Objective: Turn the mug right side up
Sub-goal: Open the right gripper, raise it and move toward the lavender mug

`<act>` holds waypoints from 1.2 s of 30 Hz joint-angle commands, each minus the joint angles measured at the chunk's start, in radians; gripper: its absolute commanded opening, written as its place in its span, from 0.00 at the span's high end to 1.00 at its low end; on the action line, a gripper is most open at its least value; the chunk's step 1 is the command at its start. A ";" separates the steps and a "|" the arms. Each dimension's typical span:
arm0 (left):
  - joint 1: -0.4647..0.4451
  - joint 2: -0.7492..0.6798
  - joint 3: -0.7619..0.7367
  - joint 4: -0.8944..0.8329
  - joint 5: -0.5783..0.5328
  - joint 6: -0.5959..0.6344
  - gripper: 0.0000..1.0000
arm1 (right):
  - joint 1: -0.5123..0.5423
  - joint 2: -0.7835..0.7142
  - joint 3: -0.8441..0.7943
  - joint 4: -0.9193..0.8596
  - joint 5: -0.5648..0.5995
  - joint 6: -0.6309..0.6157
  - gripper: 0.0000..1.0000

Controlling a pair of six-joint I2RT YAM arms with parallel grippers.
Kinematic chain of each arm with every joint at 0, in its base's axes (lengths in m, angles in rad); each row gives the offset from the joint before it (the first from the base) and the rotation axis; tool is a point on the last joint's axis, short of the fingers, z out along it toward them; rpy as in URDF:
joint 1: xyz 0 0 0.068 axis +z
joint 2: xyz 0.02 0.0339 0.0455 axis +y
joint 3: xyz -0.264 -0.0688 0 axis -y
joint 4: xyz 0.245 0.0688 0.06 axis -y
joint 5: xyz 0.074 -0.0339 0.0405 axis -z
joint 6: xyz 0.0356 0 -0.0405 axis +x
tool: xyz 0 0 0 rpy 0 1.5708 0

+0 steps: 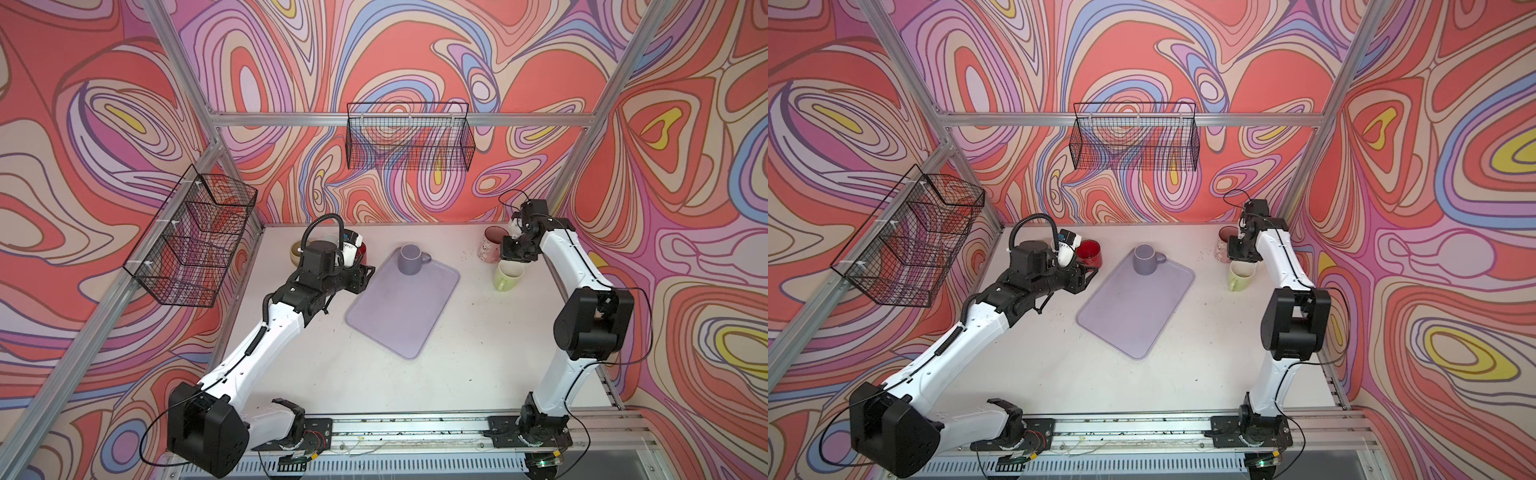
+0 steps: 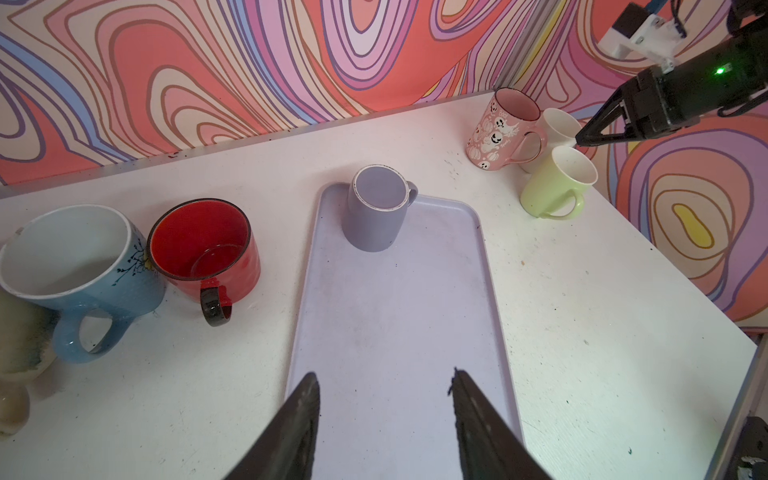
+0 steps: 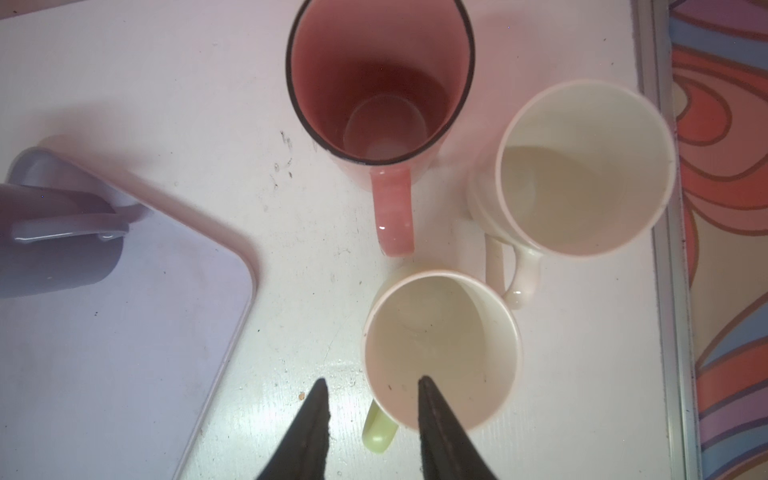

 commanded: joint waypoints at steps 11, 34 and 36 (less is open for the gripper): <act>0.000 0.046 -0.003 -0.003 0.035 0.006 0.46 | 0.263 -0.113 -0.132 0.301 -0.001 -0.075 0.51; -0.003 0.038 -0.003 0.003 0.036 0.004 0.46 | 0.320 0.389 0.114 0.614 0.022 0.242 0.61; -0.003 0.038 -0.005 0.004 0.036 0.004 0.46 | 0.326 0.426 0.148 0.616 0.005 0.242 0.61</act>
